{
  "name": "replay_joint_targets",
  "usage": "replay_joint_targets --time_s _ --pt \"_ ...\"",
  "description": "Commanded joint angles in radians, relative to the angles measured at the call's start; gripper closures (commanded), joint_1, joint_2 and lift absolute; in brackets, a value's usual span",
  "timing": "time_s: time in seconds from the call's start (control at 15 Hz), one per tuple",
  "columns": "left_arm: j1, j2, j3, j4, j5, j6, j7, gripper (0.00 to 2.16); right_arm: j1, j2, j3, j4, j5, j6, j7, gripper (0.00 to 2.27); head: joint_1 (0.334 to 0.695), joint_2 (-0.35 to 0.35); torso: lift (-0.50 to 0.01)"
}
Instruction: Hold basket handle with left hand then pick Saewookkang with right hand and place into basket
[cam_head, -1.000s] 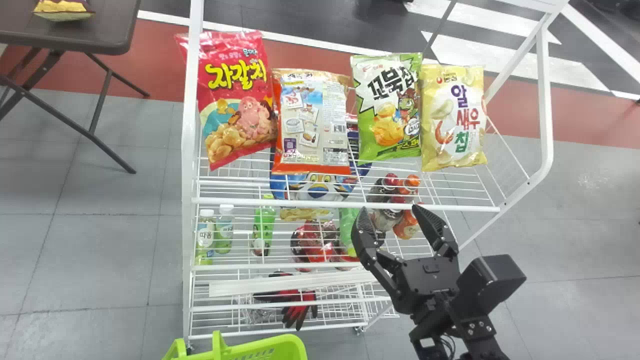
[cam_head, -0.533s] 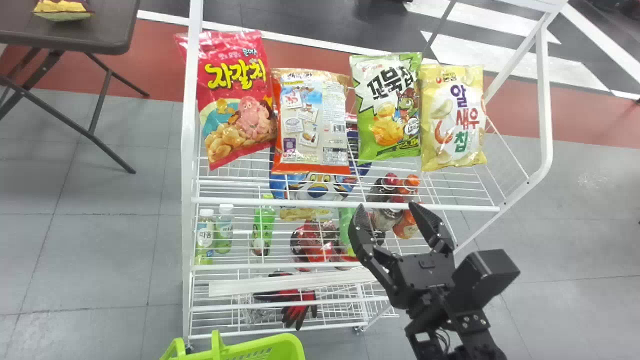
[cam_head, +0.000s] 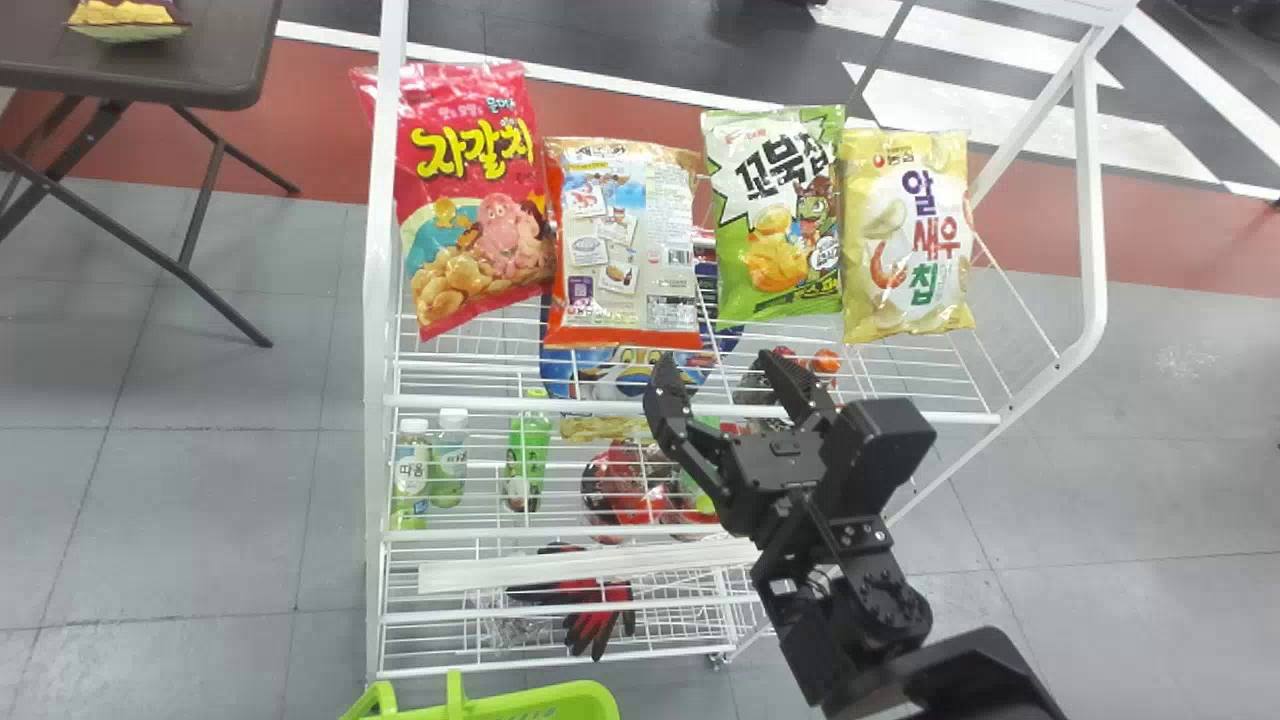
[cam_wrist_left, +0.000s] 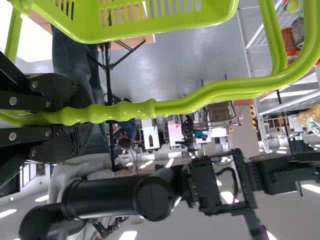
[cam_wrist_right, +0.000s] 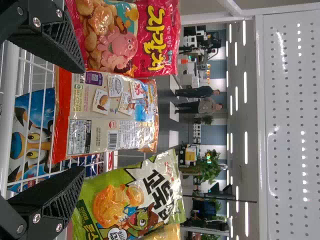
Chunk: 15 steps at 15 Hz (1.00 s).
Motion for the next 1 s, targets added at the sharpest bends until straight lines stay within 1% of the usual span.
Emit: replay_joint_targets --time_s 0.0,0.13,0.27,0.73,0.8,0.87,0.93 --pt "-0.023 0.015 -0.027 0.017 -0.001 0.003 0.004 1.96 -0.086 0.009 0.003 0.033 0.015 0.124 0.000 0.13 0.695 -0.350 -0.019" --pt "-0.020 0.017 -0.026 0.017 0.000 0.003 0.004 1.96 -0.184 0.009 0.024 0.099 0.013 0.176 0.000 0.13 0.695 -0.350 -0.019" --pt "-0.017 0.017 -0.026 0.019 -0.001 -0.003 0.004 1.96 -0.253 0.009 0.035 0.151 0.007 0.179 0.001 0.13 0.695 -0.350 -0.019" --pt "-0.006 0.017 -0.029 0.026 -0.006 -0.040 0.007 1.96 -0.464 0.013 0.081 0.366 -0.008 0.173 0.003 0.13 0.695 -0.350 -0.019" --pt "-0.003 0.017 -0.029 0.025 -0.006 -0.049 0.007 1.96 -0.494 0.013 0.085 0.398 -0.016 0.167 0.006 0.13 0.695 -0.350 -0.019" --pt "-0.001 0.018 -0.029 0.025 -0.006 -0.055 0.005 1.96 -0.518 0.015 0.087 0.427 -0.022 0.167 0.027 0.13 0.695 -0.350 -0.019" --pt "0.000 0.018 -0.027 0.026 -0.006 -0.058 0.005 1.96 -0.538 0.015 0.093 0.450 -0.022 0.167 0.027 0.13 0.695 -0.350 -0.019"
